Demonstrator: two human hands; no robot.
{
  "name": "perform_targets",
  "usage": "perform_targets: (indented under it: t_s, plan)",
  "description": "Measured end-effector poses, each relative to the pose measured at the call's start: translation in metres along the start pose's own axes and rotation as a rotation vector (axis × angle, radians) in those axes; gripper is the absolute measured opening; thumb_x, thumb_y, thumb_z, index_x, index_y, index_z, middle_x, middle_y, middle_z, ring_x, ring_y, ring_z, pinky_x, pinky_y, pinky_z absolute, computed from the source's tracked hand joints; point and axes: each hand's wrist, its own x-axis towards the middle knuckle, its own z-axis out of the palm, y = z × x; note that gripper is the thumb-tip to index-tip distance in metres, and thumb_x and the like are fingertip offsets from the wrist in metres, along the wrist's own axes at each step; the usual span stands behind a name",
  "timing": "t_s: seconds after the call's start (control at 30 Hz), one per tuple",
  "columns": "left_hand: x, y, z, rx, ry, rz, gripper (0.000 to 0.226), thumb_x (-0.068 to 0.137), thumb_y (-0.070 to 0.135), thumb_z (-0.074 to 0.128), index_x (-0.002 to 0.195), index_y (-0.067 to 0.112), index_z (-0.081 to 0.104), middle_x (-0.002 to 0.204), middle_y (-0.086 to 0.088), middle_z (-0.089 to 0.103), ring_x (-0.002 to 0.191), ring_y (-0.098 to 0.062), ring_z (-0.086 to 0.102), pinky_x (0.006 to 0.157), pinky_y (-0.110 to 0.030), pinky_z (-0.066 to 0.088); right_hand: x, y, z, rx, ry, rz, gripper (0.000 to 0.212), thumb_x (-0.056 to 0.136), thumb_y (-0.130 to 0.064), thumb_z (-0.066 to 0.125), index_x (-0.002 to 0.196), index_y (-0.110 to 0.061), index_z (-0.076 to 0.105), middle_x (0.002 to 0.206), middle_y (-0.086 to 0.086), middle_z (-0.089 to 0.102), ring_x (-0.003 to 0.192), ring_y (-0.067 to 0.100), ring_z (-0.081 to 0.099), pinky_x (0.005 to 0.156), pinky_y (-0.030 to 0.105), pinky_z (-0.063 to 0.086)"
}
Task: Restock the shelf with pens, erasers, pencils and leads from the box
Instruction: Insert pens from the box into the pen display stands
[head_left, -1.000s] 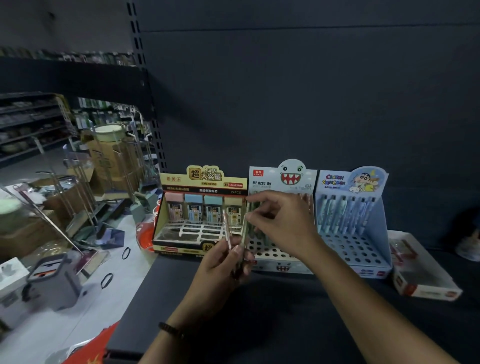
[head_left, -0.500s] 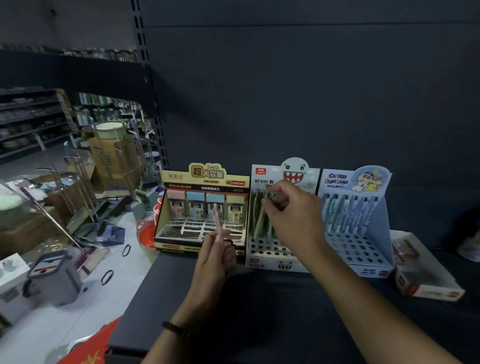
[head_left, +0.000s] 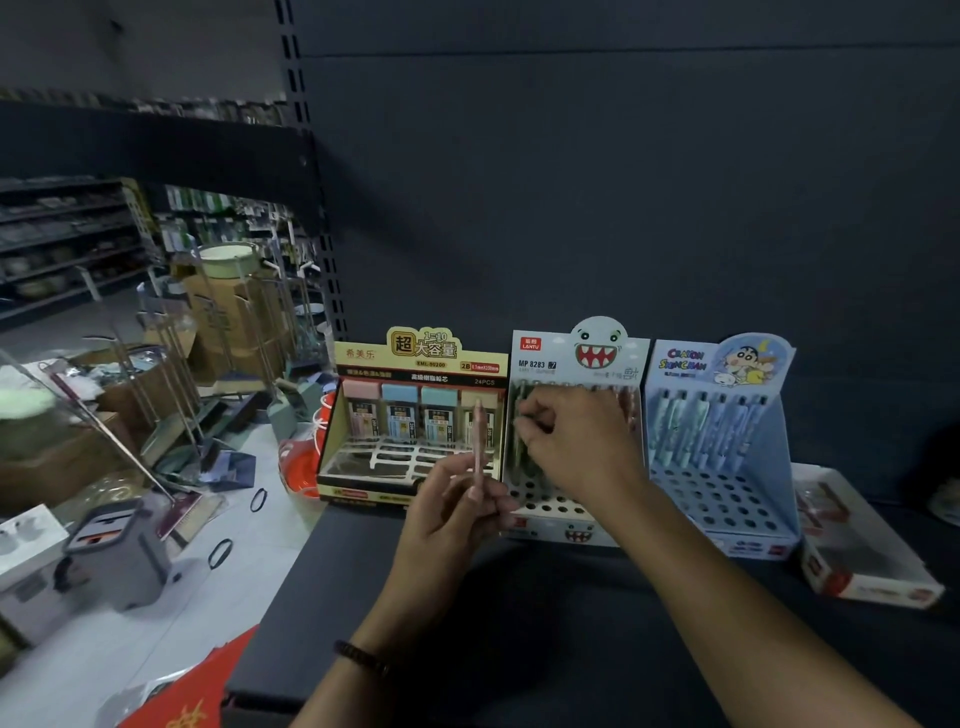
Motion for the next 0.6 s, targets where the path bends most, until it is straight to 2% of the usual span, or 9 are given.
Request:
perform_targets:
  t_s: [0.07, 0.1, 0.17, 0.27, 0.3, 0.4, 0.53, 0.6]
  plan:
    - [0.0, -0.002, 0.001, -0.035, -0.005, -0.019, 0.023, 0.11, -0.001, 0.046, 0.13, 0.002, 0.055, 0.11, -0.027, 0.068, 0.104, -0.042, 0.071, 0.092, -0.045, 0.061, -0.004, -0.002, -0.006, 0.051, 0.065, -0.014, 0.016, 0.1, -0.022, 0.07, 0.111, -0.026, 0.081, 0.083, -0.018, 0.073, 0.068, -0.004, 0.067, 0.065, 0.005, 0.048]
    - [0.0, -0.001, 0.001, -0.046, -0.017, -0.025, 0.024, 0.11, -0.002, 0.045, 0.131, 0.003, 0.056, 0.109, -0.026, 0.068, 0.103, -0.043, 0.071, 0.092, -0.046, 0.061, -0.006, -0.002, -0.009, 0.12, 0.093, -0.017, 0.016, 0.1, -0.024, 0.07, 0.111, -0.028, 0.081, 0.081, -0.019, 0.073, 0.067, -0.004, 0.067, 0.064, 0.006, 0.048]
    - [-0.001, 0.001, 0.004, -0.053, -0.057, -0.035, 0.026, 0.11, -0.002, 0.044, 0.133, 0.003, 0.056, 0.109, -0.025, 0.069, 0.101, -0.043, 0.071, 0.09, -0.046, 0.061, -0.012, -0.002, -0.014, 0.303, 0.053, -0.025, 0.015, 0.097, -0.028, 0.075, 0.111, -0.029, 0.081, 0.082, -0.016, 0.077, 0.073, -0.001, 0.071, 0.069, 0.016, 0.056]
    - [-0.007, 0.004, 0.016, -0.081, -0.141, -0.074, 0.027, 0.11, -0.001, 0.045, 0.135, 0.005, 0.052, 0.11, -0.024, 0.071, 0.097, -0.039, 0.072, 0.085, -0.043, 0.061, -0.019, 0.001, -0.02, 0.46, -0.109, -0.008, 0.021, 0.088, -0.025, 0.085, 0.108, -0.024, 0.082, 0.098, -0.01, 0.081, 0.09, 0.002, 0.076, 0.083, 0.029, 0.064]
    - [-0.008, 0.005, 0.021, -0.102, -0.165, -0.093, 0.027, 0.11, 0.0, 0.046, 0.135, 0.006, 0.053, 0.111, -0.024, 0.071, 0.095, -0.037, 0.072, 0.082, -0.042, 0.061, -0.02, 0.003, -0.023, 0.501, -0.132, 0.003, 0.021, 0.087, -0.021, 0.087, 0.108, -0.021, 0.082, 0.095, -0.007, 0.081, 0.087, 0.003, 0.077, 0.08, 0.029, 0.065]
    - [-0.008, 0.008, 0.035, -0.105, -0.187, -0.115, 0.027, 0.108, 0.0, 0.05, 0.133, 0.008, 0.054, 0.111, -0.025, 0.073, 0.091, -0.037, 0.073, 0.079, -0.043, 0.062, -0.023, 0.011, -0.035, 0.567, -0.119, 0.062, 0.021, 0.089, -0.009, 0.084, 0.109, -0.016, 0.081, 0.077, -0.001, 0.078, 0.065, 0.004, 0.073, 0.06, 0.019, 0.055]
    - [-0.003, 0.012, 0.055, -0.062, -0.135, -0.134, 0.027, 0.105, -0.005, 0.055, 0.13, 0.004, 0.055, 0.108, -0.026, 0.076, 0.093, -0.04, 0.078, 0.082, -0.045, 0.064, -0.027, 0.022, -0.05, 0.555, -0.054, 0.114, 0.017, 0.092, -0.004, 0.08, 0.105, -0.014, 0.08, 0.078, 0.004, 0.079, 0.063, 0.022, 0.076, 0.061, 0.035, 0.063]
    - [-0.003, 0.013, 0.068, -0.068, -0.115, -0.126, 0.027, 0.104, -0.007, 0.056, 0.129, 0.003, 0.055, 0.106, -0.025, 0.078, 0.093, -0.039, 0.079, 0.082, -0.045, 0.065, -0.028, 0.028, -0.056, 0.562, -0.021, 0.148, 0.014, 0.092, -0.005, 0.08, 0.103, -0.014, 0.079, 0.077, 0.004, 0.079, 0.063, 0.024, 0.076, 0.063, 0.04, 0.064]
